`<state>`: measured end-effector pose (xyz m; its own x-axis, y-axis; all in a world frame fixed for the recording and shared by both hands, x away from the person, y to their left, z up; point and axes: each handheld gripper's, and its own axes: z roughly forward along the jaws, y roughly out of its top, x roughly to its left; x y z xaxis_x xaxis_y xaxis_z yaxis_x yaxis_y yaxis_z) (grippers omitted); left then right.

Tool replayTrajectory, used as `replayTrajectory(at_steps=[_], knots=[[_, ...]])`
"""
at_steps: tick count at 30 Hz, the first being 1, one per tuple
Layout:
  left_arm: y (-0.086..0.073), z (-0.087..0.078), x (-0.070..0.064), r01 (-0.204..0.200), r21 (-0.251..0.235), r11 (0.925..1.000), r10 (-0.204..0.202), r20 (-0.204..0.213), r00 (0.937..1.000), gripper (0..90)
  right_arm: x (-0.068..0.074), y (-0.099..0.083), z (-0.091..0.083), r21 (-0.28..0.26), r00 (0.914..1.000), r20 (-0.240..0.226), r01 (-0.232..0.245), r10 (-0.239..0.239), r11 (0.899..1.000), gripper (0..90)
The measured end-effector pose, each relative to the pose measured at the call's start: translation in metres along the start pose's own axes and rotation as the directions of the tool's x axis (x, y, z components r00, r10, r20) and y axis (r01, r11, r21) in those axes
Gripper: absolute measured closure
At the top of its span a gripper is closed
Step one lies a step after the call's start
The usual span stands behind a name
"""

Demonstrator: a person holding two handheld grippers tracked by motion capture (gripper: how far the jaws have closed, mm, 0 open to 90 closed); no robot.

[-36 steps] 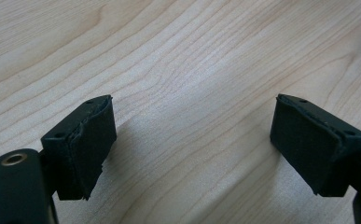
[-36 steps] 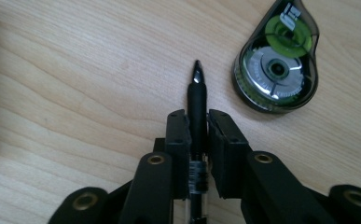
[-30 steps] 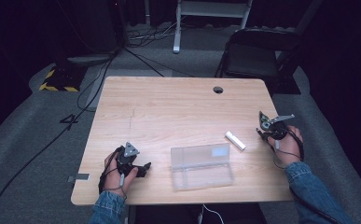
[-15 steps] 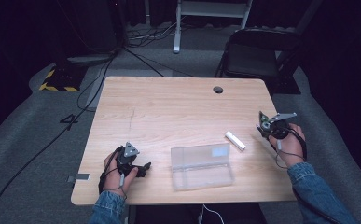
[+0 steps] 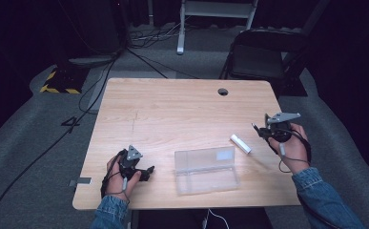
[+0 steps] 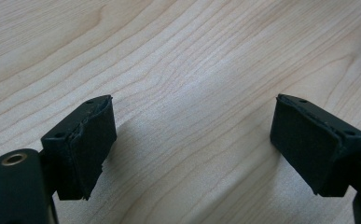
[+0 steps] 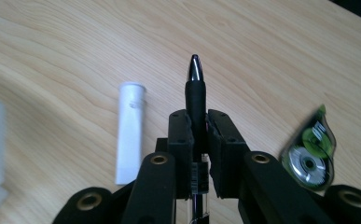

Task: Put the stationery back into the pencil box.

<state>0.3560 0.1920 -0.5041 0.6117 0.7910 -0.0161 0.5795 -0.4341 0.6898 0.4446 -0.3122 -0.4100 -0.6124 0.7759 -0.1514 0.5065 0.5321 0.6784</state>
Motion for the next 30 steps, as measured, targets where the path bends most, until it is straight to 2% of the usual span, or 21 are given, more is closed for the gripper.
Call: replayTrajectory(at_steps=[6, 15, 17, 19, 22, 24, 29, 30], knots=[[0.000, 0.000, -0.001, 0.009, -0.006, 0.9999, -0.009, 0.001, 1.0000, 15.0, 0.018, 0.011, -0.007, -0.045, 0.9981, -0.057, 0.022, -0.025, 0.999, 80.3], [0.000, 0.000, 0.000, -0.004, -0.003, 1.0000, 0.004, -0.002, 1.0000, 15.0, 0.040, 0.024, -0.015, -0.098, 0.9886, -0.133, 0.057, -0.070, 0.994, 80.3], [0.000, 0.000, 0.000, -0.004, -0.002, 1.0000, 0.004, -0.002, 1.0000, 15.0, 0.049, 0.028, -0.017, -0.114, 0.9824, -0.163, 0.072, -0.090, 0.991, 80.2], [0.000, 0.000, 0.000, -0.004, -0.003, 1.0000, 0.004, -0.002, 1.0000, 15.0, 0.051, 0.029, -0.017, -0.117, 0.9808, -0.171, 0.074, -0.094, 0.990, 80.2], [0.000, 0.000, 0.000, -0.004, -0.003, 1.0000, 0.004, -0.002, 1.0000, 15.0, 0.062, 0.033, -0.018, -0.136, 0.9706, -0.204, 0.101, -0.127, 0.986, 80.2], [0.000, 0.000, -0.001, 0.000, -0.002, 1.0000, 0.000, 0.000, 1.0000, 14.9, 0.064, 0.033, -0.018, -0.139, 0.9687, -0.210, 0.105, -0.133, 0.985, 80.2], [0.000, 0.000, -0.001, 0.008, -0.004, 1.0000, -0.008, 0.001, 1.0000, 14.9, 0.079, 0.037, -0.018, -0.155, 0.9543, -0.251, 0.126, -0.163, 0.980, 80.2], [0.000, 0.000, -0.001, 0.009, -0.004, 1.0000, -0.009, 0.002, 1.0000, 15.0, 0.084, 0.038, -0.018, -0.161, 0.9480, -0.267, 0.133, -0.173, 0.978, 80.2]])
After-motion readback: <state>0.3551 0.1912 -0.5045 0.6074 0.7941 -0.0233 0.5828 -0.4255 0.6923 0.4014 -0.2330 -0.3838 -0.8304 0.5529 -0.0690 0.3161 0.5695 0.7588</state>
